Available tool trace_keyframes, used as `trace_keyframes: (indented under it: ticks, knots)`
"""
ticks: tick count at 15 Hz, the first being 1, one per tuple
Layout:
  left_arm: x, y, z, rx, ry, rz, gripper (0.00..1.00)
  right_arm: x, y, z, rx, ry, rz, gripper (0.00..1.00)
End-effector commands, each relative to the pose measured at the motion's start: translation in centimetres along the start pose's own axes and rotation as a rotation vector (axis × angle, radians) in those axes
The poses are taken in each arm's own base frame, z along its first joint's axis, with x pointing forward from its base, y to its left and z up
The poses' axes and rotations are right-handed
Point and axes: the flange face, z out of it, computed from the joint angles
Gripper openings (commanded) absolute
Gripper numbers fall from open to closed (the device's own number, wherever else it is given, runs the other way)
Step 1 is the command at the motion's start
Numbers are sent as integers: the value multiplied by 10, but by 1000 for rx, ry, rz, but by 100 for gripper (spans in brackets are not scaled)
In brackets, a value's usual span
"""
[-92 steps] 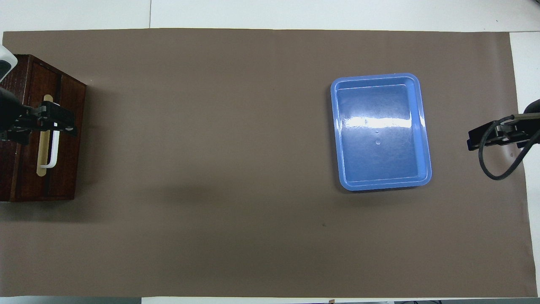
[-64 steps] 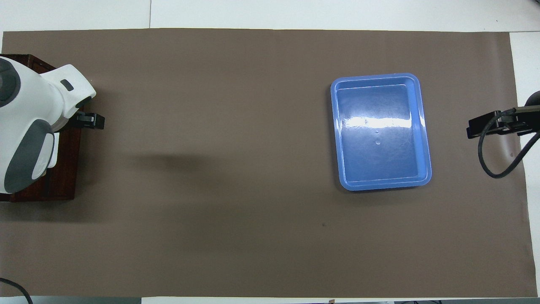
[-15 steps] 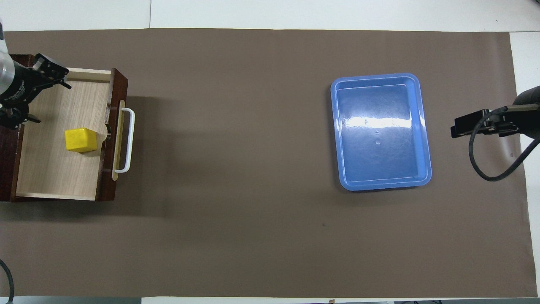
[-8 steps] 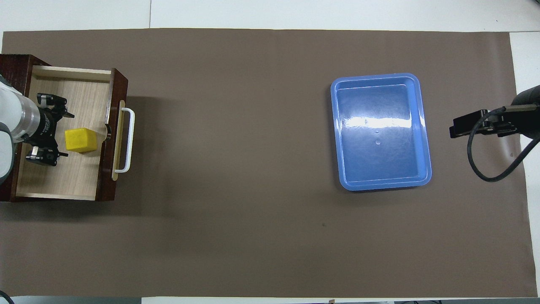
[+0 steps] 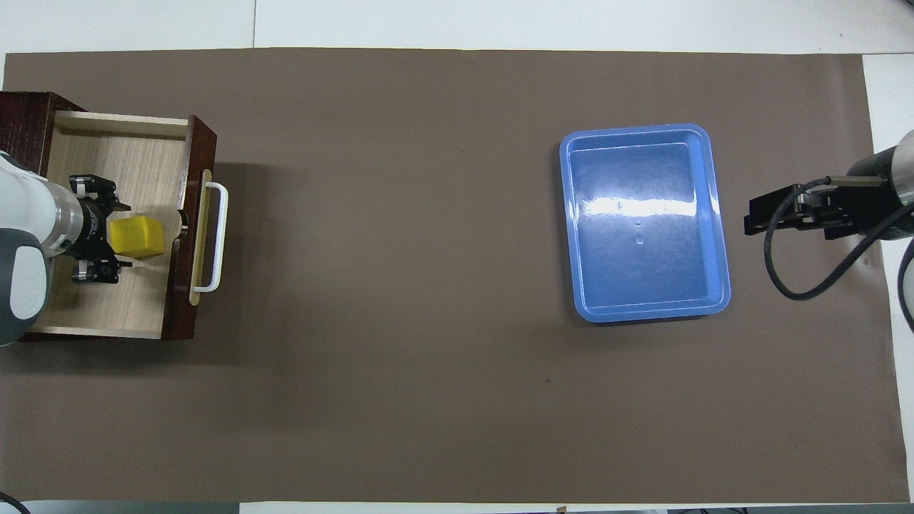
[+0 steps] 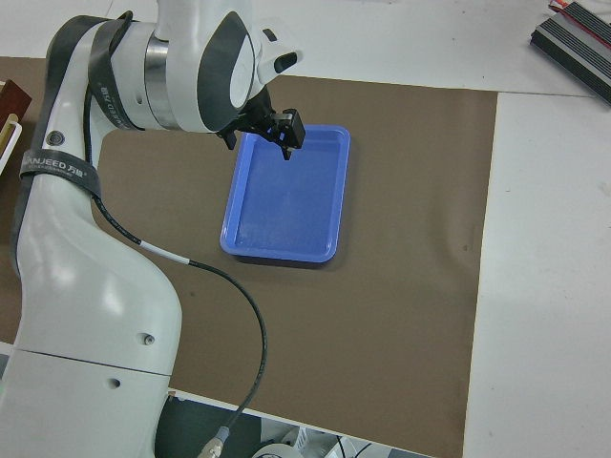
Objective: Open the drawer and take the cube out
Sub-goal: 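Lift the yellow cube with the left gripper while the right gripper approaches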
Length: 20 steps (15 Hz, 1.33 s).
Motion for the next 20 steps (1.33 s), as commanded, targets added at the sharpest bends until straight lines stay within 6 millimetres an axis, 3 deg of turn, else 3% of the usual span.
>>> trace_keyframes:
  ticks: [1, 2, 4, 5, 7, 8, 10, 15, 18, 20]
  knots:
    - [-3, -4, -4, -20, -13, -27, 15, -15, -14, 11, 53, -28, 123, 100]
    - [-2, -1, -9, -21, -12, -25, 0, -17, -22, 17, 62, -34, 165, 100]
    - [-6, 14, -26, 16, 3, -5, 0, -19, -38, 30, 115, -65, 269, 100]
    - [-10, 24, -47, 40, 9, 4, 0, -18, -43, 33, 146, -80, 344, 100]
    - [-36, 39, -82, 92, 5, 31, 0, -21, -76, 52, 180, -125, 434, 100]
    - [-58, 38, -98, 108, 6, 64, 0, -20, -88, 60, 207, -149, 518, 100]
    - [-103, 28, -109, 117, 5, 55, 0, -19, -121, 76, 254, -197, 621, 100]
    - [-233, -10, -122, 94, -71, -80, 0, -16, -185, 120, 340, -295, 839, 100]
    - [-287, -37, -124, 68, -113, -194, 0, -17, -227, 145, 397, -348, 965, 100]
    - [-319, -59, -116, 63, -118, -196, 0, -20, -241, 153, 434, -372, 1029, 100]
